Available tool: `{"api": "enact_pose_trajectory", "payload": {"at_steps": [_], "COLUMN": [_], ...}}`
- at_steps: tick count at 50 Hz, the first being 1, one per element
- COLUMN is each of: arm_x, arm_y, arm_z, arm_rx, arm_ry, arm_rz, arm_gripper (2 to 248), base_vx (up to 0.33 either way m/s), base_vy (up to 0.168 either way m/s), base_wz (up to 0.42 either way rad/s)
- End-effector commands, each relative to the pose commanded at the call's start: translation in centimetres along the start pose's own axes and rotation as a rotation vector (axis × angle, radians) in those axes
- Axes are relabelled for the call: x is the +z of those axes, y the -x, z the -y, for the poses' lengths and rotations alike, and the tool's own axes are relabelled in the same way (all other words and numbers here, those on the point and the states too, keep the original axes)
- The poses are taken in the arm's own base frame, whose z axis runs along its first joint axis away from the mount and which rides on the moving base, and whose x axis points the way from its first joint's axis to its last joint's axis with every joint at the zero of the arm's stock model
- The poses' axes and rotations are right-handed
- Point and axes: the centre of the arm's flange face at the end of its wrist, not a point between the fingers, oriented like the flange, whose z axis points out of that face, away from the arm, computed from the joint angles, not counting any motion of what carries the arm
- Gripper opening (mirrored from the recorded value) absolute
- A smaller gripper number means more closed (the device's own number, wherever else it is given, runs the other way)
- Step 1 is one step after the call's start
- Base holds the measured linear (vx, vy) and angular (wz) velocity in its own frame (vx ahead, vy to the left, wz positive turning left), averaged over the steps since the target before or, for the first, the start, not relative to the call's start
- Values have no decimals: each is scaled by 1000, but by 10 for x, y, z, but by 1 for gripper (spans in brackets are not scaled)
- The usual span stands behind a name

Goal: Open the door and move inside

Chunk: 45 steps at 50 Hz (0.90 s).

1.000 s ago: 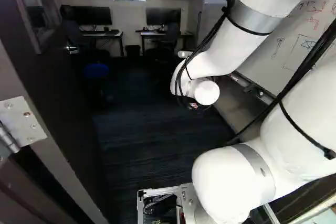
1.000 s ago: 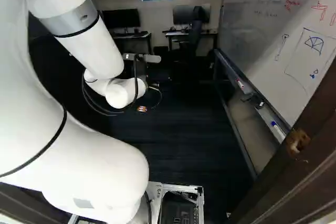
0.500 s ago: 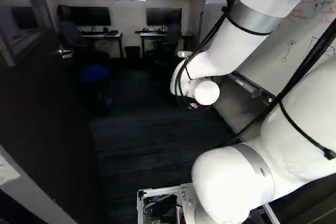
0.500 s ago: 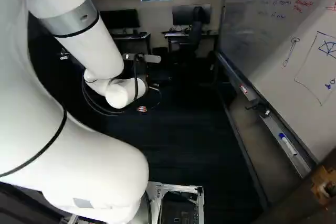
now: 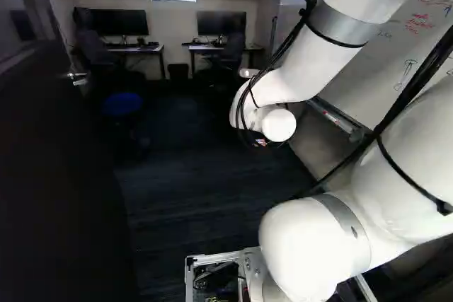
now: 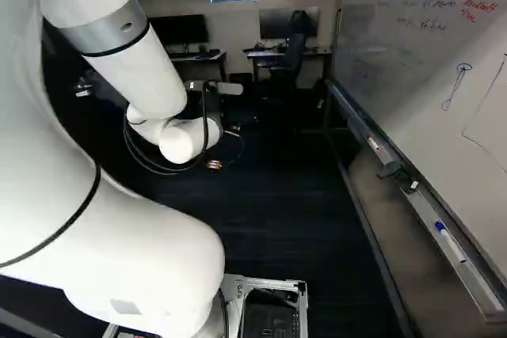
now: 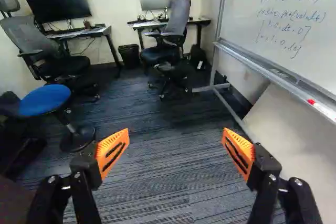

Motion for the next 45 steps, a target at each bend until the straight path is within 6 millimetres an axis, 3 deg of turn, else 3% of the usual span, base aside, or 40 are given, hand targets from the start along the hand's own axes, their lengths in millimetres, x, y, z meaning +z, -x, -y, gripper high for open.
{"api": "enact_pose_trajectory", "payload": {"at_steps": [45], "arm_x": [0], "arm_y": [0], "arm_z": [0], "arm_rx": [0], "arm_ry": [0], "arm_rz": [0], "arm_gripper": [247], "base_vx": [159], "base_vy": [2], "base_wz": [-1]}}
